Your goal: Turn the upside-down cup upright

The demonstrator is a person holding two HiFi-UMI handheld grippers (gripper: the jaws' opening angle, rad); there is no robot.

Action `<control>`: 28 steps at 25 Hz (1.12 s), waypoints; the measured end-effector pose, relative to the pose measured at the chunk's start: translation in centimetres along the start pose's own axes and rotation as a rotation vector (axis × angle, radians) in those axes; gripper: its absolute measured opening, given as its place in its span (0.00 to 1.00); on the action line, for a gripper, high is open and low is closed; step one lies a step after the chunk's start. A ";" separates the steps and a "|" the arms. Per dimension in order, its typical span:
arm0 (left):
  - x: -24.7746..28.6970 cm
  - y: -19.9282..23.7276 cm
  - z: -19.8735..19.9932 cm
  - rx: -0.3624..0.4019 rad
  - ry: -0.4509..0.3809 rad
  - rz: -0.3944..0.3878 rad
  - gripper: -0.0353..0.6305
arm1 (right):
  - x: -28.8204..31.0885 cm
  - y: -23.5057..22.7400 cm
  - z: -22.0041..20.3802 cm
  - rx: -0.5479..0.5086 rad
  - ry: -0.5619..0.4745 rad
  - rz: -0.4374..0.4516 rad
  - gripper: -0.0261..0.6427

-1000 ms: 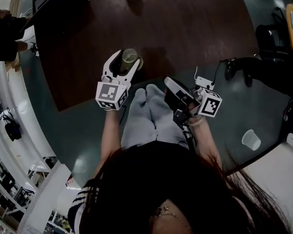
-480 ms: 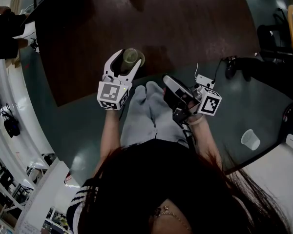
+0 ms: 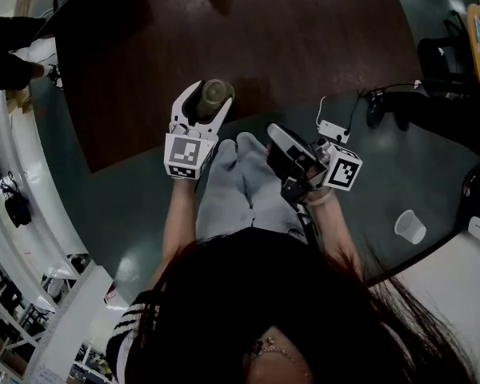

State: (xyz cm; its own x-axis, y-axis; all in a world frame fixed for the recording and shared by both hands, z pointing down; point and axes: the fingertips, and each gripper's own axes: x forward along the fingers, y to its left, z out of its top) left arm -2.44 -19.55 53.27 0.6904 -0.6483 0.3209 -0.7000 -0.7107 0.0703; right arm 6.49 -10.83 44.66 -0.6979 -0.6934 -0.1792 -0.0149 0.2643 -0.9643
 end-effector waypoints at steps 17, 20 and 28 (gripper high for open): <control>-0.7 0.4 1.4 0.010 -0.049 0.042 0.47 | -0.8 1.5 0.0 -0.013 -0.034 0.039 0.06; -1.3 -0.6 2.7 0.010 -0.076 0.054 0.47 | -1.5 2.4 0.4 -0.044 -0.033 0.058 0.06; -5.3 -1.3 7.0 -0.080 -0.171 0.096 0.47 | -1.0 3.8 1.0 -0.187 -0.032 -0.007 0.06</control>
State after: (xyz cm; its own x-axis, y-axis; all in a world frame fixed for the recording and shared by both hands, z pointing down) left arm -3.92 -17.06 44.85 0.6359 -0.7538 0.1653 -0.7717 -0.6237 0.1245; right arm 7.85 -9.76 40.95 -0.6742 -0.7158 -0.1820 -0.1541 0.3773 -0.9132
